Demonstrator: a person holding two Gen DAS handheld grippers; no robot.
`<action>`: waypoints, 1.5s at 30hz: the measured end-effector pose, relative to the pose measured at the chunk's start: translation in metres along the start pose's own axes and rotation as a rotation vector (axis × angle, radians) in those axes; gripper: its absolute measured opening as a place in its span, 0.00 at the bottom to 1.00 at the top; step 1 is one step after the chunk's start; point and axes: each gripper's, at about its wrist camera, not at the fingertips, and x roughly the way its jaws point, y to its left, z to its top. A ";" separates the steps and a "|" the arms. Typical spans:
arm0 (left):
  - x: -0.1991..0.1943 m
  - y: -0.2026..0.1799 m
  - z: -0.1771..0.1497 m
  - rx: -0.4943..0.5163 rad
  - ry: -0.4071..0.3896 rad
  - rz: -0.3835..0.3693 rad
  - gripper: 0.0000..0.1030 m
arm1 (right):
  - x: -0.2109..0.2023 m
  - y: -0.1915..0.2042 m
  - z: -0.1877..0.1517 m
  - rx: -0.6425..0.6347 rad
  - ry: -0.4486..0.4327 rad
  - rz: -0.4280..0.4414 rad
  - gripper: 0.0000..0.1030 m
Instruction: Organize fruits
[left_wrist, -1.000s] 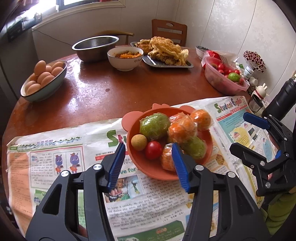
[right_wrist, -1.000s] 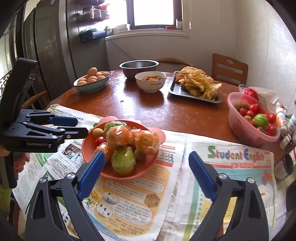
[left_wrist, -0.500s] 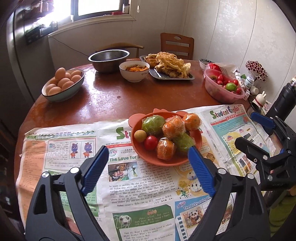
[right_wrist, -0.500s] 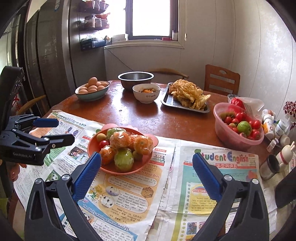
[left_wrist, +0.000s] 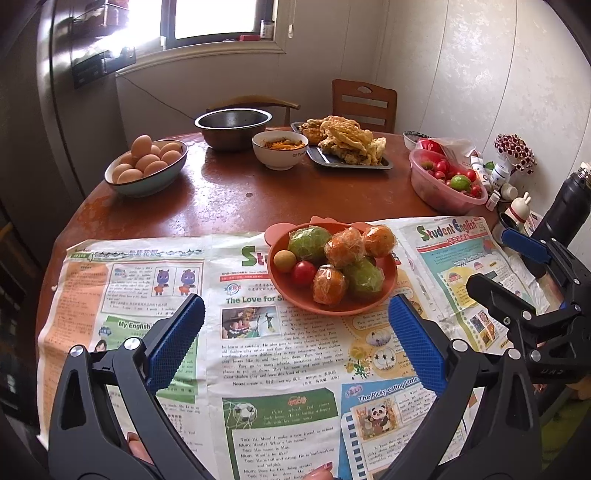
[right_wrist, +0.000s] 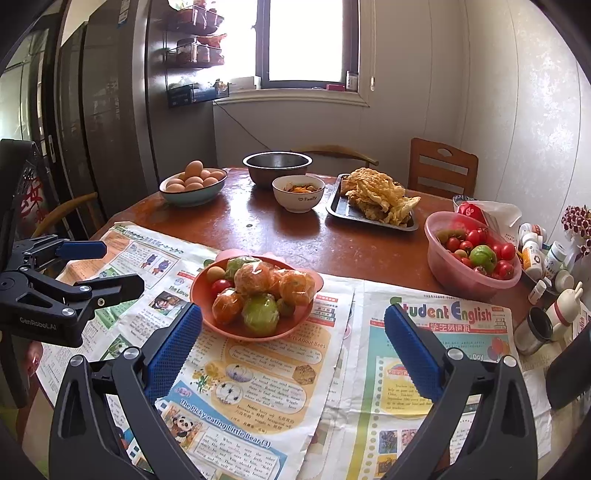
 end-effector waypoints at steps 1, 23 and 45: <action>-0.001 0.000 -0.002 -0.005 -0.002 -0.001 0.91 | -0.001 0.001 -0.001 -0.002 0.000 -0.001 0.96; -0.009 -0.004 -0.060 -0.059 -0.006 0.008 0.91 | -0.018 0.018 -0.052 0.005 0.005 -0.018 0.96; 0.004 -0.013 -0.089 -0.076 0.043 0.038 0.91 | -0.007 0.011 -0.082 0.066 0.065 -0.049 0.96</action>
